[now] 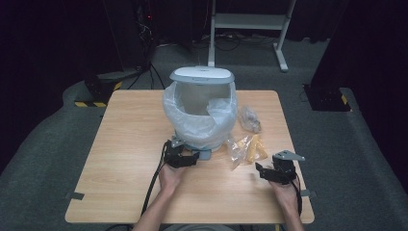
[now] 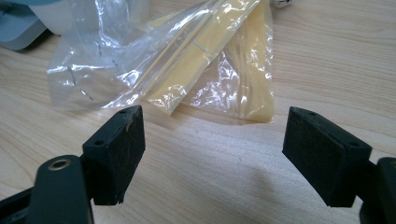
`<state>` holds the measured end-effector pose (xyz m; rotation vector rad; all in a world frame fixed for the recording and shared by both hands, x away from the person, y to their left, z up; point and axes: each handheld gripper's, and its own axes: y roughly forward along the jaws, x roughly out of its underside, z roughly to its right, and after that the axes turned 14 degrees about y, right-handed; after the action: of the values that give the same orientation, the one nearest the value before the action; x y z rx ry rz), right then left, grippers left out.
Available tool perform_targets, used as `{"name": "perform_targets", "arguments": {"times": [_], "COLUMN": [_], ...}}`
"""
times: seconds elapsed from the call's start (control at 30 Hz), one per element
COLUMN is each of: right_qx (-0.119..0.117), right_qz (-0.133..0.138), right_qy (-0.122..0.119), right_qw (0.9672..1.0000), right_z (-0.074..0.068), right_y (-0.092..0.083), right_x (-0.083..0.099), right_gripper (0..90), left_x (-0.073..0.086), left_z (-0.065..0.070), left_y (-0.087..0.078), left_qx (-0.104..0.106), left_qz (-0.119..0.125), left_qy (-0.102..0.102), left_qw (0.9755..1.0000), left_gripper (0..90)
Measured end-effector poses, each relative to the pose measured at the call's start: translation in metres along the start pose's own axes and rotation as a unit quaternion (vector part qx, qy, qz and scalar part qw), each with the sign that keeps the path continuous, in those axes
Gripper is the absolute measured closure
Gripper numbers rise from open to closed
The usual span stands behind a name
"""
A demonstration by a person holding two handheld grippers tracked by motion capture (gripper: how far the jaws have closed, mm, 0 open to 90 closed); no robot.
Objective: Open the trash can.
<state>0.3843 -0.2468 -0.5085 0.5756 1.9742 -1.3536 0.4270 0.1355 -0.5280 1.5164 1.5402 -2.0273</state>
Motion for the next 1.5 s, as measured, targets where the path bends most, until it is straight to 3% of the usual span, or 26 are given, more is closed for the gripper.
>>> {"name": "perform_targets", "arguments": {"times": [0.17,0.33,0.5,0.63,0.93,1.1,1.37,1.4,1.5], "right_qx": [-0.019,-0.029,-0.018,-0.028,-0.039,-0.055,-0.053,-0.053,-0.050], "right_qz": [0.006,0.009,0.026,0.035,0.018,0.038,0.032,0.042,0.036], "right_qy": [0.007,0.014,0.005,0.003,-0.006,0.004,0.003,0.007,0.014], "right_qw": [0.9998,0.9994,0.9995,0.9990,0.9991,0.9977,0.9981,0.9977,0.9980], "right_z": [-0.002,-0.006,-0.007,-0.008,-0.013,-0.014,-0.016,-0.015,-0.013], "right_y": [-0.003,-0.005,-0.008,-0.011,-0.001,0.001,0.012,0.014,0.018], "right_x": [-0.007,-0.013,-0.020,-0.029,-0.048,-0.061,-0.076,-0.079,-0.082], "right_gripper": [24.4,24.9,14.8,19.4,22.0,23.1,23.0,24.2,23.7], "left_x": [0.000,-0.001,-0.001,-0.001,-0.001,-0.001,-0.001,-0.001,-0.001], "left_z": [0.000,0.001,0.002,0.001,0.001,0.000,0.000,0.000,0.001], "left_y": [0.001,0.001,0.002,0.002,0.002,0.002,0.002,0.002,0.002], "left_qx": [0.003,0.000,-0.002,-0.002,0.000,0.001,0.002,0.001,0.001], "left_qz": [0.001,-0.005,-0.009,-0.014,-0.015,-0.016,-0.015,-0.015,-0.016], "left_qy": [-0.015,-0.009,-0.007,0.000,0.000,-0.001,-0.001,-0.001,-0.001], "left_qw": [0.9999,0.9999,0.9999,0.9999,0.9999,0.9999,0.9999,0.9999,0.9999], "left_gripper": [18.2,18.2,18.3,18.3,18.3,18.4,18.4,18.4,18.4]}}
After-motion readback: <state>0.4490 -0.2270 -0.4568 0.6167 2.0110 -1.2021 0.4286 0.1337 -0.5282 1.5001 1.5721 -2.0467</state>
